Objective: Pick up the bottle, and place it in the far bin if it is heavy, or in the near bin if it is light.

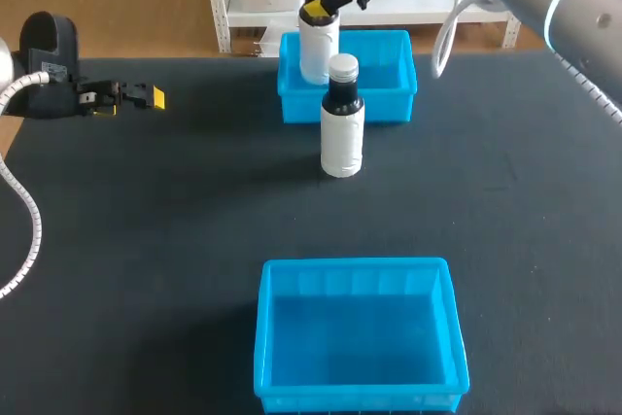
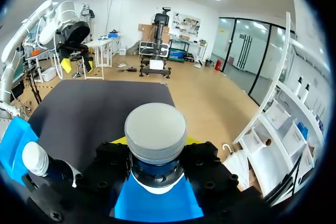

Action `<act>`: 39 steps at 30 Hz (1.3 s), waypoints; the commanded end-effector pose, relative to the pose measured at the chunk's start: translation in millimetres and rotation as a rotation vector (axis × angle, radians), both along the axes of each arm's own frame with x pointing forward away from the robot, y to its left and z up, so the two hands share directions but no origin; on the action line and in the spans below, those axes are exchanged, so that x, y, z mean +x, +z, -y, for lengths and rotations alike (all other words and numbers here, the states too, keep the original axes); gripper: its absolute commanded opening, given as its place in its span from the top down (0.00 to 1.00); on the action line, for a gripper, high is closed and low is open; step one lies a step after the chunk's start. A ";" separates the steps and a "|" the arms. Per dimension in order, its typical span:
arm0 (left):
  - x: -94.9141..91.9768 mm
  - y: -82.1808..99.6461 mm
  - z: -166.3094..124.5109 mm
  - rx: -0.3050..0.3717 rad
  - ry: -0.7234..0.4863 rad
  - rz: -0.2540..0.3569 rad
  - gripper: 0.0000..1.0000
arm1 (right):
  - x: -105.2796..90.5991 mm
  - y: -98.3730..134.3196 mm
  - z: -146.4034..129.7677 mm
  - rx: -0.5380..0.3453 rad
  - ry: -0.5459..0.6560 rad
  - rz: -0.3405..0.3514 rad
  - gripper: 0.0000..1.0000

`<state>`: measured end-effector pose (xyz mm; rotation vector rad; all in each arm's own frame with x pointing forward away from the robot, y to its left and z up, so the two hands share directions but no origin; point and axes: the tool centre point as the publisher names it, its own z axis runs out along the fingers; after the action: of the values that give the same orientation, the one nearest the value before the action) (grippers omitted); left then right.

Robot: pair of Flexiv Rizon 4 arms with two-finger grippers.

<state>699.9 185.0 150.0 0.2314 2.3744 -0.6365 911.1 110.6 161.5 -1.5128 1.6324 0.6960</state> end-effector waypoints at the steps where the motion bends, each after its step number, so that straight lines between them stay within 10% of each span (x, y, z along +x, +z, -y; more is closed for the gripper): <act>1: 0.0 0.0 0.0 0.000 0.000 0.000 0.00 | 14.6 -5.0 -4.8 0.001 0.238 -0.166 1.00; 33: 0.0 0.0 0.0 0.000 0.000 0.000 0.00 | 35.7 -37.6 -12.5 0.018 0.247 -0.298 1.00; 39: 0.0 0.0 0.0 0.000 0.000 0.000 0.00 | 38.2 -39.7 -12.7 0.009 0.248 -0.310 0.52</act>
<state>700.0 185.0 150.0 0.2314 2.3744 -0.6365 933.7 117.9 122.6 -1.3643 1.7611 0.6459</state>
